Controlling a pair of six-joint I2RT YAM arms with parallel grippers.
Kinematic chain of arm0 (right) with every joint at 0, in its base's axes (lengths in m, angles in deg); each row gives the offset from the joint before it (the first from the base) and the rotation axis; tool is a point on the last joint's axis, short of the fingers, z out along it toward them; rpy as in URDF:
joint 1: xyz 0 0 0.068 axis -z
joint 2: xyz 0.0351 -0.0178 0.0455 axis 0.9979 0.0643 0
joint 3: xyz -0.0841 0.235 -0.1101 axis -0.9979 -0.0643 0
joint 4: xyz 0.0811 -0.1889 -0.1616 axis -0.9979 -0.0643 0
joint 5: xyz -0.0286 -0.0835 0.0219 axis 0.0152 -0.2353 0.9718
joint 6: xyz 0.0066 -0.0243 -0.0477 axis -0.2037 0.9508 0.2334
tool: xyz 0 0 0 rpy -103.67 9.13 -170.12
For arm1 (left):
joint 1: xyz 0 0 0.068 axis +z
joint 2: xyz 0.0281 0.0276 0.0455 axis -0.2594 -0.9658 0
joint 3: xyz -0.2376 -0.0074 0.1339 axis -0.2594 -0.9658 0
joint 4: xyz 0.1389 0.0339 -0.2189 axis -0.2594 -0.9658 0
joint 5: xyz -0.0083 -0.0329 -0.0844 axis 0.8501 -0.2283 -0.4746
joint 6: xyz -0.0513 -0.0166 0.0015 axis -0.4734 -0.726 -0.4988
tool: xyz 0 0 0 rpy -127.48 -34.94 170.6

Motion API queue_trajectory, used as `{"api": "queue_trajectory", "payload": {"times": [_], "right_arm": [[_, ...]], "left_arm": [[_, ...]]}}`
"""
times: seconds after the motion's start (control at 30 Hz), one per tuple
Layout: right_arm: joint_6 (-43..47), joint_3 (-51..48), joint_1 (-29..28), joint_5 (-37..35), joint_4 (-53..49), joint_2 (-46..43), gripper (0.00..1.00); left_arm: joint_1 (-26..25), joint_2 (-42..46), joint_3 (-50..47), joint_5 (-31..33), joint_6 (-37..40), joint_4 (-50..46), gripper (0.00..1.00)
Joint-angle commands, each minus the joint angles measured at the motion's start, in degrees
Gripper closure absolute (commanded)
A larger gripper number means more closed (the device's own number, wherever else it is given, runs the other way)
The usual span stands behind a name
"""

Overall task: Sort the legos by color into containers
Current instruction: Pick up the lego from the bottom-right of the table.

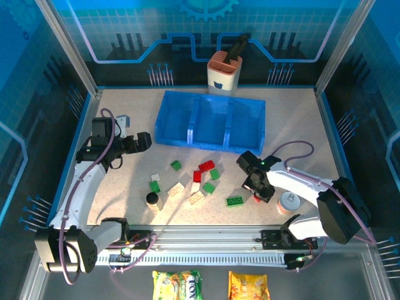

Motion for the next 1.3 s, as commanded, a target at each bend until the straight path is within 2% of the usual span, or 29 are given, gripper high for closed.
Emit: {"api": "queue_trajectory", "payload": {"times": [0.0, 0.27, 0.57, 1.27], "right_arm": [[-1.2, -2.0, 1.1, -0.2, -0.7, -0.8, 0.33], [-0.1, -1.8, 2.5, -1.4, -3.2, -4.4, 0.33], [1.7, -5.1, 4.7, 0.0, 0.8, -3.6, 0.35], [6.8, -4.8, 5.7, -2.5, 6.6, -1.2, 0.62]], "left_arm": [[0.3, 1.3, -0.9, -0.1, 0.7, -0.6, 0.01], [0.3, 1.3, -1.0, 0.0, 0.7, -0.6, 0.01], [0.3, 1.1, -1.1, -0.2, 0.6, -0.6, 0.01], [0.3, 0.9, -1.1, 0.4, 0.7, -0.8, 0.01]]}}
